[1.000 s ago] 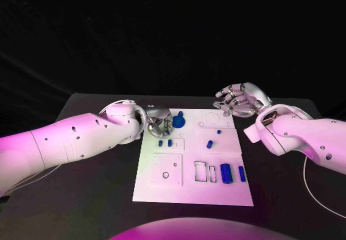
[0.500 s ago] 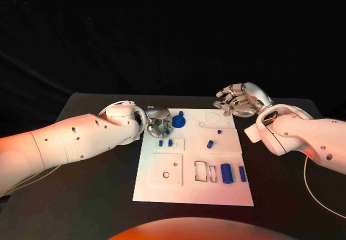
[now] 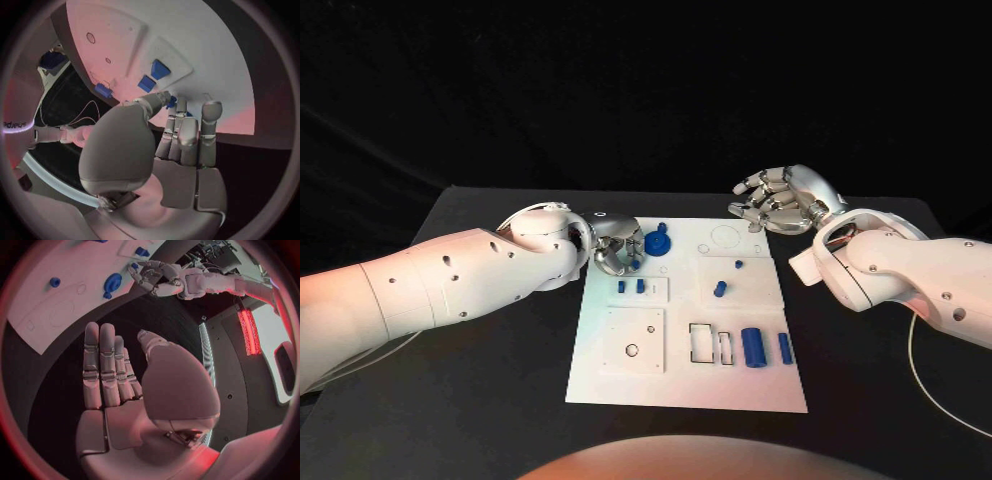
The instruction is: Assemble the parts on the task board
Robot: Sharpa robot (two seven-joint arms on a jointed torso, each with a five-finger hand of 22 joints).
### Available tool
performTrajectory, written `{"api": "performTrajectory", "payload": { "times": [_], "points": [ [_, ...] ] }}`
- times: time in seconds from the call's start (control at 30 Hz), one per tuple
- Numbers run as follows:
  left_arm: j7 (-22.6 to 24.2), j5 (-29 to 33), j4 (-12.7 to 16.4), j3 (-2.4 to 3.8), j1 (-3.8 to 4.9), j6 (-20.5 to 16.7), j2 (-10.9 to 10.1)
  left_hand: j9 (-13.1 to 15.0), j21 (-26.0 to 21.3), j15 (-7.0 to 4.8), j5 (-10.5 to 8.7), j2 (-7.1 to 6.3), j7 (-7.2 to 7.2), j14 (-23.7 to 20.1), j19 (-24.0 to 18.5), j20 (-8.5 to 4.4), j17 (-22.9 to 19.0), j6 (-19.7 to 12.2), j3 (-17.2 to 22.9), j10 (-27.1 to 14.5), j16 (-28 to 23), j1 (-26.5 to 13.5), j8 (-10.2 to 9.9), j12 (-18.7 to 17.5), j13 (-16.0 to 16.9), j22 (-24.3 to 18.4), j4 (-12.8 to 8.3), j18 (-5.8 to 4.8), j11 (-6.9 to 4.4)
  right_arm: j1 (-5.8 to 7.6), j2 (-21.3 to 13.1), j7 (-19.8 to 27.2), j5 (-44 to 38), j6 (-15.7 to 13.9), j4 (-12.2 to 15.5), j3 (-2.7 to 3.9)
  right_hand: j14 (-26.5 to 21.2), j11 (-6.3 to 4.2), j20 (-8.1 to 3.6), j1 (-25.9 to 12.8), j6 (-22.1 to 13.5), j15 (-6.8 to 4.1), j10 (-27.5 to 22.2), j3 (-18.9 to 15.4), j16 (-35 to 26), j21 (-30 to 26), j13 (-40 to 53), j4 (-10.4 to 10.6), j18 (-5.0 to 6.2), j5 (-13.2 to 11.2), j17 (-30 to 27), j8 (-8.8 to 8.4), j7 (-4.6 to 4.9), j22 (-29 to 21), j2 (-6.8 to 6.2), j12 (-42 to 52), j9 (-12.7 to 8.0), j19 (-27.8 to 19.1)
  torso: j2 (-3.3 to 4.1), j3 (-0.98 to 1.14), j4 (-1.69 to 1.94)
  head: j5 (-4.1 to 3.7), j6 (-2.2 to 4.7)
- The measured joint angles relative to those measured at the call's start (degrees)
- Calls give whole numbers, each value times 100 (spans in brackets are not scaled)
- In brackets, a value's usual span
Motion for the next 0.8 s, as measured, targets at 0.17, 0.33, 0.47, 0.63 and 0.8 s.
{"api": "performTrajectory", "payload": {
  "times": [0.17,0.33,0.47,0.63,0.8],
  "points": [
    [0,0,7,0,-3,-27,-12,0,-2,0,0,-23,1,0,0,0,-12,-40,-16,-43,0,-23,-23,-36,0,-7,16,0,43,0,-1,-2,0,-3,-1,0,0,0,0,0,0,0,0,0,0,0,0,0,0,0,0,0,0,0,0,0,0,0,0,-2,1,0,3],
    [-1,0,21,1,-6,-49,-26,1,-2,3,0,-23,1,-3,0,0,-24,-40,-16,-114,0,-23,-23,-74,-1,-12,16,0,49,0,-1,-3,-1,-4,-2,0,0,0,0,0,0,0,0,0,0,0,0,0,0,0,-1,0,0,0,0,0,0,0,0,-3,2,2,4],
    [-1,0,33,1,-9,-65,-37,2,-2,21,0,-23,1,-21,0,0,-28,-40,-16,-125,0,-23,-23,-87,-1,-12,16,0,60,0,-2,-4,-1,-5,-3,0,15,0,0,0,0,15,1,0,-22,0,-12,0,0,0,5,0,-1,-12,0,0,0,0,0,-4,2,6,5],
    [-1,0,49,2,-13,-83,-53,8,-2,21,0,-23,1,-21,-22,21,-33,-40,-16,-165,0,-23,-23,-87,-1,-18,16,0,61,0,-3,-7,-1,-6,-6,0,21,1,0,0,0,21,1,0,-22,0,-14,0,0,0,7,0,-1,-14,0,0,0,0,0,-5,2,9,9],
    [-1,0,70,2,-17,-99,-69,13,-2,21,0,-23,1,-21,0,43,-33,-39,-16,-186,0,-23,-22,-115,-1,-18,16,0,81,0,-3,-8,-1,-6,-9,0,21,1,0,0,0,21,1,0,-22,0,-14,0,0,0,7,0,-1,-14,0,0,0,0,0,-6,2,10,10]
  ]
}}
